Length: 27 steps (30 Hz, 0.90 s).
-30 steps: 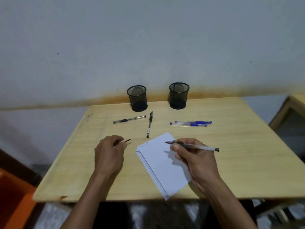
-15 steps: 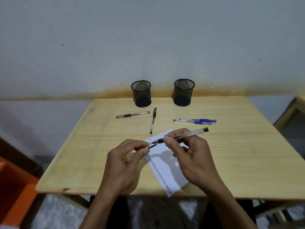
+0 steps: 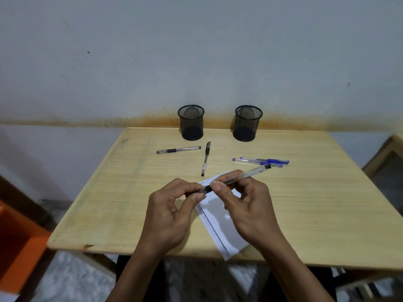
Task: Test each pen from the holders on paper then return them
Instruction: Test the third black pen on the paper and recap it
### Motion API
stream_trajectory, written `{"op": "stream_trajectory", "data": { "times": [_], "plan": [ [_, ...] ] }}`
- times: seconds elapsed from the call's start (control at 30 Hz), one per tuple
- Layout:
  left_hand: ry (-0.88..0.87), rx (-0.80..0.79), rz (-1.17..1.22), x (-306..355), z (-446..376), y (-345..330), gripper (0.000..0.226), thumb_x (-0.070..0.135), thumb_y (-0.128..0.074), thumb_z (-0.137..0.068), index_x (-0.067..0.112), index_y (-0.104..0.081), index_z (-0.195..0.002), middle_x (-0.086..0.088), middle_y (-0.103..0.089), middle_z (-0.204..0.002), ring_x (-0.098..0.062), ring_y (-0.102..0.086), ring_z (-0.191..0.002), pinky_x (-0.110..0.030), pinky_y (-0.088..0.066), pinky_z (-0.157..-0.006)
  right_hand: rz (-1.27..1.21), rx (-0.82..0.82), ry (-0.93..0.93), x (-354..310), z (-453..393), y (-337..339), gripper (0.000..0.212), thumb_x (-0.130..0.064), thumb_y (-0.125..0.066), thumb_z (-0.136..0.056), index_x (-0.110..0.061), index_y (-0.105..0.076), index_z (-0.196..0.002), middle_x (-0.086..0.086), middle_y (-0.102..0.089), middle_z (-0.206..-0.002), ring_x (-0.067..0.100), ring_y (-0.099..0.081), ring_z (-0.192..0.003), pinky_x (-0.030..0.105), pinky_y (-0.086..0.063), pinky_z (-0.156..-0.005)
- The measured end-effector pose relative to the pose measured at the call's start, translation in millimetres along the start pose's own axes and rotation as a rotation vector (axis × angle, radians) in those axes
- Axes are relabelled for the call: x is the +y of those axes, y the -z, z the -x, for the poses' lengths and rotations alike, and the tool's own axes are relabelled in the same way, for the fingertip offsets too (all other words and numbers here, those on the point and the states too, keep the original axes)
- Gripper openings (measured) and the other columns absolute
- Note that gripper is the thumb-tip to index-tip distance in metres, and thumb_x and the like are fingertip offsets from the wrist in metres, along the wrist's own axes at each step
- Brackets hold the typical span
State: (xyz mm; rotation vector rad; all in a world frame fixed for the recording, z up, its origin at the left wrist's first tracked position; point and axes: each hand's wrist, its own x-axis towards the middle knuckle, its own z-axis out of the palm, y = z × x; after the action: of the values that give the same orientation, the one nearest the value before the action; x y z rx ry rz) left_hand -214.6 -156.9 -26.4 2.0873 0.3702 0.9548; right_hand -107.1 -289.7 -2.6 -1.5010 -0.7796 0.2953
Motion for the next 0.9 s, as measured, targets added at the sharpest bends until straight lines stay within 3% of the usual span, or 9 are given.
{"op": "stream_trajectory", "data": {
  "times": [0.1,0.17,0.2,0.27,0.37,0.53,0.63,0.73,0.9],
  "plan": [
    [0.009,-0.019,-0.025,-3.0,-4.1,2.8,0.013,0.020,-0.069,-0.085,0.017,-0.077,-0.095,0.010,-0.072,-0.089,-0.009,-0.069,-0.087,-0.020,-0.050,-0.078,0.067,-0.025,-0.085,1.2,-6.2,6.7,0.010,-0.036,-0.078,-0.085,-0.027,-0.077,-0.080,-0.012,-0.074,-0.072,0.004,-0.066,-0.070,0.029,-0.054,-0.066],
    [0.023,-0.007,-0.046,-6.6,-8.6,8.6,0.014,0.022,-0.069,-0.085,0.018,-0.077,-0.095,0.013,-0.071,-0.089,-0.006,-0.068,-0.087,-0.014,-0.047,-0.078,0.161,0.117,-0.104,6.3,-6.9,13.1,0.023,-0.046,-0.082,-0.077,-0.024,-0.075,-0.075,-0.008,-0.073,-0.068,0.005,-0.065,-0.066,0.026,-0.052,-0.065],
    [0.032,-0.003,-0.061,-8.7,-11.3,12.3,0.012,0.021,-0.070,-0.086,0.019,-0.077,-0.096,0.013,-0.070,-0.088,-0.005,-0.067,-0.086,-0.011,-0.045,-0.077,0.256,0.232,-0.034,8.4,-7.0,17.4,0.024,-0.045,-0.083,-0.078,-0.023,-0.073,-0.074,-0.006,-0.069,-0.066,0.006,-0.062,-0.065,0.022,-0.049,-0.065],
    [0.045,-0.041,-0.110,-13.4,-16.8,18.3,0.010,0.015,-0.072,-0.089,0.021,-0.076,-0.095,0.014,-0.069,-0.087,-0.003,-0.066,-0.085,-0.008,-0.043,-0.075,0.570,0.364,0.290,11.0,-9.6,24.6,0.016,-0.035,-0.081,-0.084,-0.020,-0.076,-0.087,-0.005,-0.066,-0.077,0.010,-0.056,-0.073,0.019,-0.043,-0.068],
    [0.033,-0.140,-0.163,-17.0,-24.2,20.4,0.013,0.012,-0.071,-0.089,0.022,-0.075,-0.095,0.014,-0.068,-0.088,-0.006,-0.065,-0.086,-0.012,-0.045,-0.073,0.904,0.220,0.592,20.0,-21.9,26.9,0.021,-0.026,-0.081,-0.085,-0.019,-0.081,-0.104,0.003,-0.069,-0.098,0.025,-0.053,-0.085,0.037,-0.044,-0.069],
    [0.027,-0.187,-0.166,-19.5,-36.1,18.1,0.011,0.014,-0.069,-0.091,0.023,-0.074,-0.096,0.013,-0.066,-0.089,-0.009,-0.064,-0.086,-0.024,-0.048,-0.077,1.106,0.049,0.638,29.5,-39.7,23.4,0.011,-0.031,-0.079,-0.086,-0.022,-0.081,-0.091,-0.004,-0.069,-0.085,0.027,-0.056,-0.080,0.037,-0.039,-0.062],
    [0.082,-0.116,-0.137,-29.7,-41.0,15.3,0.023,0.025,-0.072,-0.089,0.026,-0.070,-0.112,0.014,-0.067,-0.096,-0.006,-0.064,-0.092,-0.025,-0.049,-0.081,1.084,0.045,0.528,35.1,-47.5,19.8,0.008,-0.031,-0.078,-0.088,-0.022,-0.079,-0.089,-0.006,-0.066,-0.080,0.024,-0.054,-0.077,0.034,-0.035,-0.065],
    [0.223,-0.071,-0.242,-49.8,-39.2,8.8,0.052,0.043,-0.068,-0.088,0.033,-0.052,-0.136,0.017,-0.060,-0.116,0.000,-0.055,-0.109,-0.024,-0.043,-0.086,0.893,0.178,0.192,36.5,-64.1,8.7,0.012,-0.030,-0.073,-0.092,-0.020,-0.079,-0.090,-0.004,-0.066,-0.081,0.021,-0.056,-0.081,0.037,-0.043,-0.071],
    [0.277,-0.168,-0.566,-105.3,-27.7,-2.3,0.060,0.063,-0.039,-0.095,0.026,-0.050,-0.141,0.002,-0.055,-0.143,-0.018,-0.043,-0.137,-0.047,-0.032,-0.113,0.801,0.310,-0.293,52.2,-115.0,-18.8,0.023,-0.035,-0.066,-0.095,-0.017,-0.080,-0.094,0.002,-0.076,-0.085,0.024,-0.065,-0.083,0.044,-0.052,-0.091]
  ]
}}
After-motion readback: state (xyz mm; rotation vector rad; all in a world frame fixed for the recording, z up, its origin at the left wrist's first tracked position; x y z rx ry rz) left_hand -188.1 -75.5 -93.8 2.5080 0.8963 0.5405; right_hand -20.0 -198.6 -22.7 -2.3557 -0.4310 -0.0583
